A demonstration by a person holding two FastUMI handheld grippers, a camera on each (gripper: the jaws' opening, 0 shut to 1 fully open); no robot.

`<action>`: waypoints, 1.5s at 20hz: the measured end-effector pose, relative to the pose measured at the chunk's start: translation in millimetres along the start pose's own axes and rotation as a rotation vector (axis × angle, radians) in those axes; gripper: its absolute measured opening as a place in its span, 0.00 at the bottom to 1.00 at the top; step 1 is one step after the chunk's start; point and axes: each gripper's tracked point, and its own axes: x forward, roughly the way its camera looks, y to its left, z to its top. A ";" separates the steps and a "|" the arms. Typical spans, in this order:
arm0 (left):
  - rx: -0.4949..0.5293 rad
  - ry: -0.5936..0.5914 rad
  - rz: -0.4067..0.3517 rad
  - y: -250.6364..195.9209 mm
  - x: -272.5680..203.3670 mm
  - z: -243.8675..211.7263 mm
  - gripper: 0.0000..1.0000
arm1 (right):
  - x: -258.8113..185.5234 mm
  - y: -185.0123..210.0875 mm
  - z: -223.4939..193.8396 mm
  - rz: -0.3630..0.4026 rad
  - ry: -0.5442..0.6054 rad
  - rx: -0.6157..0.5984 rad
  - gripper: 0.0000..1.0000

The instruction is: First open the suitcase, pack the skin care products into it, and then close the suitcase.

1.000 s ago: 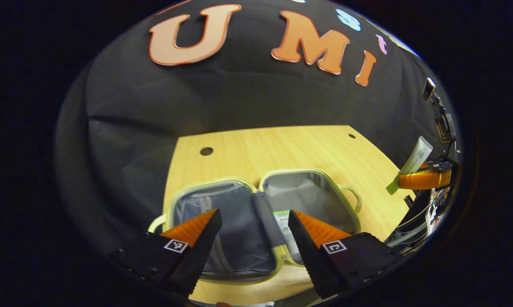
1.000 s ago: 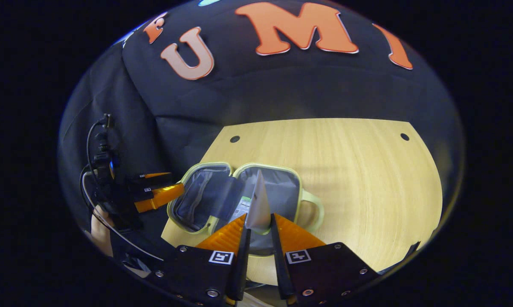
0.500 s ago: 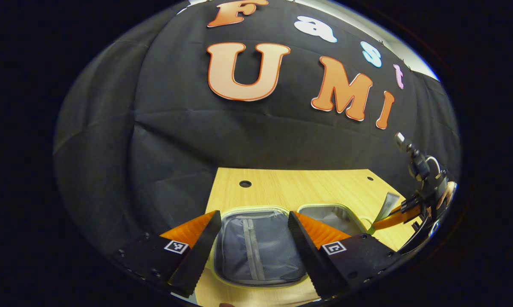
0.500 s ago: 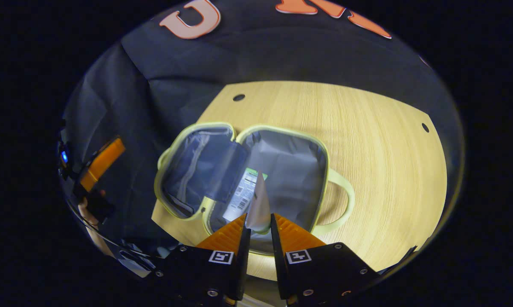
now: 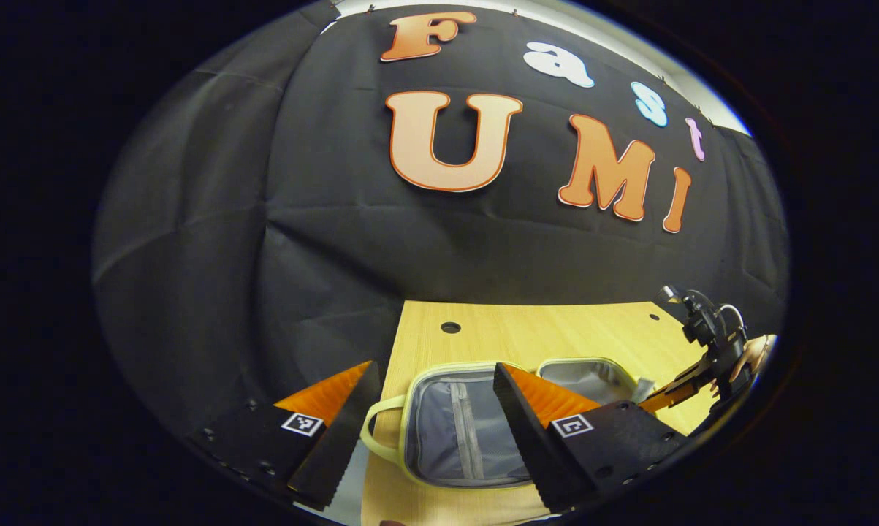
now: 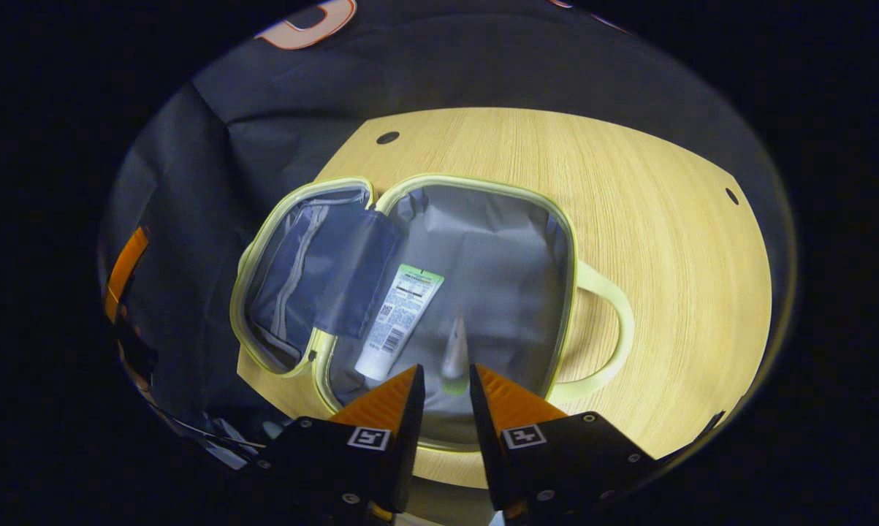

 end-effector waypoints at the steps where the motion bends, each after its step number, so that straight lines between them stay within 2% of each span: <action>1: -0.016 0.011 -0.001 0.9 1.2 -5.2 0.97 | -1.9 -2.6 3.7 -0.006 -0.017 0.000 0.48; 3: -0.041 0.038 0.007 8.0 2.9 -14.9 0.97 | -5.8 -6.3 10.1 -0.018 -0.048 -0.001 0.65; 4: -0.047 0.051 0.018 14.3 4.4 -19.2 0.97 | -8.7 -5.5 11.8 -0.014 -0.067 -0.005 0.89; 5: -0.052 0.061 0.028 20.7 8.8 -23.6 0.97 | -11.0 -3.3 16.3 -0.006 -0.093 -0.009 0.94; 9: -0.118 0.114 0.051 48.4 18.4 -44.1 0.97 | -26.4 4.5 28.5 0.025 -0.179 -0.009 0.96; 14: -0.318 0.181 0.002 75.1 44.9 -81.2 0.98 | -50.9 -0.4 41.1 0.016 -0.241 0.008 0.96; 22: -0.576 0.374 -0.076 115.3 97.6 -166.9 0.98 | -64.0 -19.9 39.5 -0.039 -0.249 0.060 0.96; 27: -0.697 0.410 -0.103 117.1 118.4 -195.3 0.97 | -59.2 -27.9 32.5 -0.064 -0.219 0.098 0.96; 30: -0.788 0.430 -0.162 106.8 122.3 -199.7 0.95 | -59.0 -27.4 33.7 -0.054 -0.219 0.132 0.96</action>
